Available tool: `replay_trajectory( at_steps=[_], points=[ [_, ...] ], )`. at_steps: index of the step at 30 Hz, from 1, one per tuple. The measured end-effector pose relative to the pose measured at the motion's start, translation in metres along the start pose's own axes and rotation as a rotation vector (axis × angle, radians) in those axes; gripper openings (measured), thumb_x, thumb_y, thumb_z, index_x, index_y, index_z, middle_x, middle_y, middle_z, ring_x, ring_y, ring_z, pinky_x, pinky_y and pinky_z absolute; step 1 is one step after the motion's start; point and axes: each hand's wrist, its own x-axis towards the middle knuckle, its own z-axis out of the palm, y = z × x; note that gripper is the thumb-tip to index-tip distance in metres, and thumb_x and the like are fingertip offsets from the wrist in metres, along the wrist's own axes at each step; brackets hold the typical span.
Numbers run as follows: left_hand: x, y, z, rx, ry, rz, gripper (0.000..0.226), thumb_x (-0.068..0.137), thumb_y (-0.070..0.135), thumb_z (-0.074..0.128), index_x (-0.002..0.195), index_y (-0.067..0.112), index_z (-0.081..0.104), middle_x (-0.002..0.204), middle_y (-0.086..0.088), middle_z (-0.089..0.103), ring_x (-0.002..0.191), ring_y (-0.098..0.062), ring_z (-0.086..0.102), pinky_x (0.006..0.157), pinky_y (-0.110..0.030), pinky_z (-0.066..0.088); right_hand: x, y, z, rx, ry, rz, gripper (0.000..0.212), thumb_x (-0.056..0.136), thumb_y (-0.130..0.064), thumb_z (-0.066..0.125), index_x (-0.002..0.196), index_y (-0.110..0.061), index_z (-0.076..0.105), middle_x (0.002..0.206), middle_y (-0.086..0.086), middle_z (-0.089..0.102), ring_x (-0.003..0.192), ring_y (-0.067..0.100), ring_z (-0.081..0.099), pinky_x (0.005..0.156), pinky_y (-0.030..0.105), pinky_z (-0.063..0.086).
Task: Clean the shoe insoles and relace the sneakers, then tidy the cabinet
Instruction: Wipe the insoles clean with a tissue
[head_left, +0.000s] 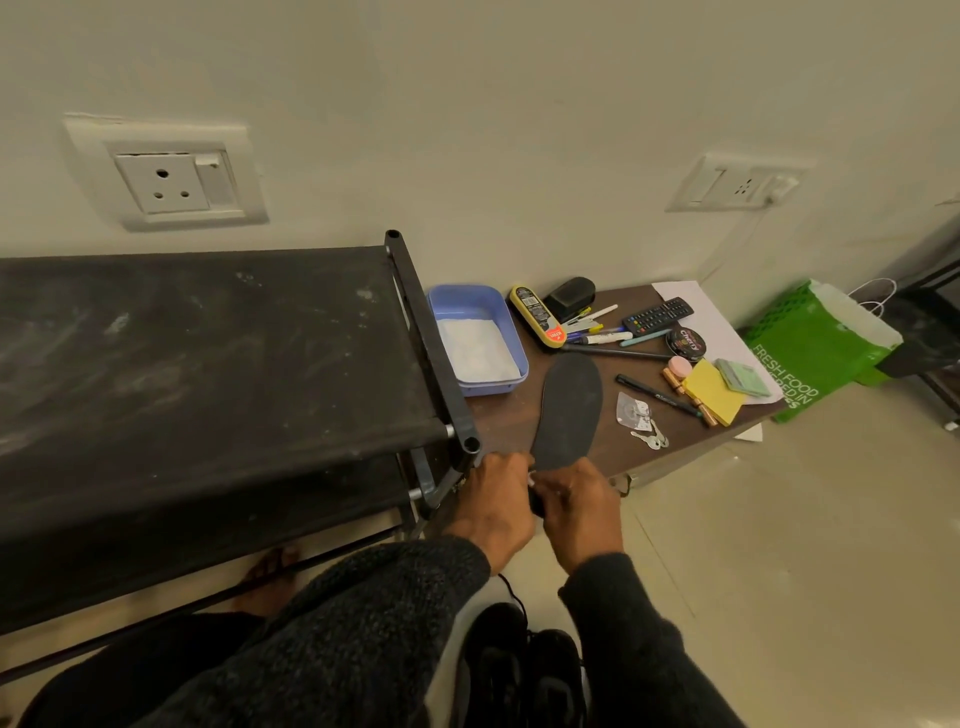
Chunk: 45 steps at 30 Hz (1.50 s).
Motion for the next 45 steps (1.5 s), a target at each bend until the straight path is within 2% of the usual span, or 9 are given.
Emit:
replay_trajectory(
  at_steps=[4, 11, 14, 18, 21, 28, 33, 42, 45],
  points=[
    [0.0, 0.006, -0.005, 0.222, -0.09, 0.022, 0.041, 0.088, 0.002, 0.058, 0.128, 0.013, 0.06, 0.122, -0.012, 0.062, 0.109, -0.032, 0.062, 0.091, -0.042, 0.055, -0.033, -0.004, 0.002, 0.03, 0.052, -0.005, 0.017, 0.082, -0.002, 0.074, 0.085, -0.018, 0.076, 0.085, -0.009, 0.056, 0.072, 0.001, 0.048, 0.067, 0.005, 0.036],
    [0.005, 0.009, -0.015, 0.223, -0.158, -0.006, 0.046, 0.089, 0.022, 0.074, 0.131, 0.012, 0.059, 0.124, -0.012, 0.062, 0.11, -0.029, 0.061, 0.092, -0.042, 0.055, 0.029, 0.017, -0.005, 0.022, 0.059, 0.249, 0.014, 0.095, -0.016, 0.064, 0.101, -0.014, 0.077, 0.102, 0.004, 0.063, 0.091, 0.012, 0.054, 0.083, 0.027, 0.047],
    [0.004, 0.01, -0.017, 0.226, -0.171, -0.015, 0.05, 0.086, 0.03, 0.078, 0.129, 0.012, 0.059, 0.122, -0.013, 0.062, 0.11, -0.03, 0.062, 0.09, -0.041, 0.055, 0.011, 0.012, -0.001, 0.04, 0.153, 0.212, 0.011, 0.091, -0.013, 0.069, 0.095, -0.015, 0.079, 0.092, 0.001, 0.062, 0.076, 0.003, 0.05, 0.079, 0.033, 0.053],
    [0.003, 0.014, -0.014, 0.286, -0.133, 0.021, 0.035, 0.089, 0.023, 0.075, 0.119, 0.013, 0.06, 0.115, -0.013, 0.062, 0.102, -0.031, 0.063, 0.084, -0.04, 0.055, -0.035, 0.013, 0.006, 0.05, 0.141, 0.122, 0.02, 0.085, -0.005, 0.073, 0.094, -0.021, 0.079, 0.088, -0.009, 0.063, 0.077, -0.011, 0.052, 0.073, 0.009, 0.044],
    [0.003, 0.012, -0.013, 0.266, -0.135, 0.007, 0.04, 0.088, 0.023, 0.076, 0.124, 0.013, 0.06, 0.118, -0.012, 0.062, 0.106, -0.031, 0.063, 0.089, -0.041, 0.055, -0.03, 0.018, 0.004, 0.03, 0.109, 0.098, 0.019, 0.087, -0.006, 0.072, 0.094, -0.023, 0.078, 0.09, -0.01, 0.065, 0.079, -0.008, 0.054, 0.073, 0.005, 0.04],
    [0.006, 0.013, -0.017, 0.196, -0.155, -0.025, 0.05, 0.085, 0.026, 0.079, 0.128, 0.013, 0.058, 0.122, -0.011, 0.061, 0.109, -0.027, 0.061, 0.09, -0.037, 0.055, 0.019, 0.027, 0.001, 0.081, 0.186, 0.272, 0.01, 0.09, -0.018, 0.071, 0.095, -0.021, 0.079, 0.094, 0.0, 0.067, 0.083, 0.011, 0.059, 0.084, 0.038, 0.055],
    [0.008, 0.009, -0.023, 0.14, -0.183, -0.03, 0.061, 0.081, 0.015, 0.082, 0.136, 0.013, 0.056, 0.13, -0.011, 0.056, 0.115, -0.029, 0.058, 0.088, -0.029, 0.048, -0.027, 0.018, 0.01, 0.186, 0.323, 0.26, 0.017, 0.087, -0.011, 0.075, 0.092, -0.027, 0.077, 0.087, -0.014, 0.065, 0.082, -0.005, 0.061, 0.073, 0.03, 0.058],
    [0.006, 0.003, -0.02, 0.065, -0.137, -0.047, 0.058, 0.087, 0.014, 0.075, 0.139, 0.019, 0.051, 0.135, -0.008, 0.051, 0.121, -0.026, 0.053, 0.089, -0.024, 0.04, -0.036, 0.008, 0.013, 0.048, 0.184, 0.08, 0.019, 0.084, -0.001, 0.073, 0.091, -0.019, 0.078, 0.089, -0.008, 0.063, 0.079, -0.005, 0.056, 0.071, 0.007, 0.045],
    [0.005, 0.002, -0.02, 0.042, -0.139, -0.072, 0.061, 0.085, 0.014, 0.076, 0.14, 0.019, 0.051, 0.136, -0.009, 0.051, 0.122, -0.027, 0.053, 0.094, -0.03, 0.044, 0.003, 0.01, 0.005, -0.026, 0.146, 0.091, 0.011, 0.089, -0.005, 0.069, 0.09, -0.012, 0.078, 0.091, 0.003, 0.064, 0.077, 0.006, 0.052, 0.073, 0.016, 0.044]
  ],
)
